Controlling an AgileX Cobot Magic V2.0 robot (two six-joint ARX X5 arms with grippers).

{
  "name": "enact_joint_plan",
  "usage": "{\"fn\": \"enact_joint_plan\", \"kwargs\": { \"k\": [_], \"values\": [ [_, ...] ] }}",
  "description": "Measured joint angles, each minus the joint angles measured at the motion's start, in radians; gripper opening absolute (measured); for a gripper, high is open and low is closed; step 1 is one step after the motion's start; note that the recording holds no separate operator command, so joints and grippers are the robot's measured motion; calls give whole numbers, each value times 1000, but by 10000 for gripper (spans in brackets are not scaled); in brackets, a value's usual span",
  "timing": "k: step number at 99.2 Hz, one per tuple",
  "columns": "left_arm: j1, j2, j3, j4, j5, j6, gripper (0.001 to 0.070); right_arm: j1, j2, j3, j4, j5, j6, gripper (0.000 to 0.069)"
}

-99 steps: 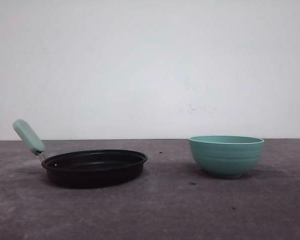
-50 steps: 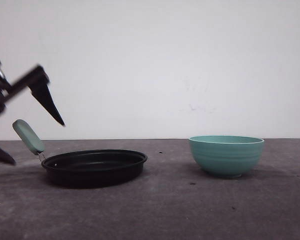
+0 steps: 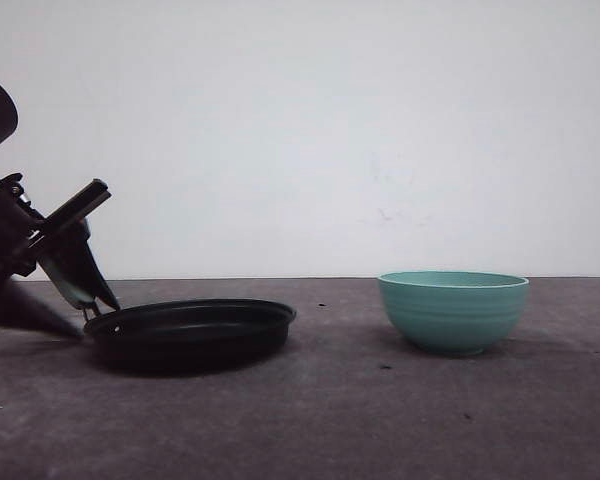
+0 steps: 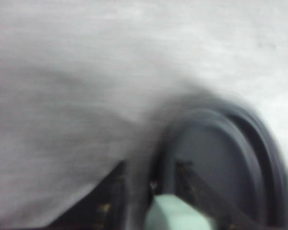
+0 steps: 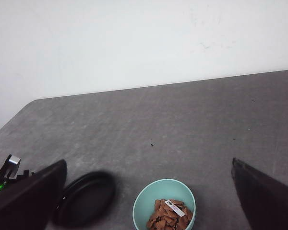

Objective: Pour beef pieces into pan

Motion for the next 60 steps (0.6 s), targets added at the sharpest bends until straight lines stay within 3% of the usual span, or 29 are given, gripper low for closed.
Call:
{"fn": "enact_joint_plan", "kwargs": {
  "k": [12, 29, 46, 60],
  "values": [
    [2, -8, 0, -10, -6, 4, 133, 0, 0, 0, 0, 33, -10, 684],
    [-2, -119, -6, -87, -21, 39, 133, 1, 29, 0, -60, 158, -55, 683],
    [-71, -310, -6, -188, -60, 72, 133, 1, 200, -47, -53, 204, -116, 678],
    [-149, -432, -6, -248, -68, 79, 133, 1, 427, -100, 33, 121, -119, 507]
  ]
}}
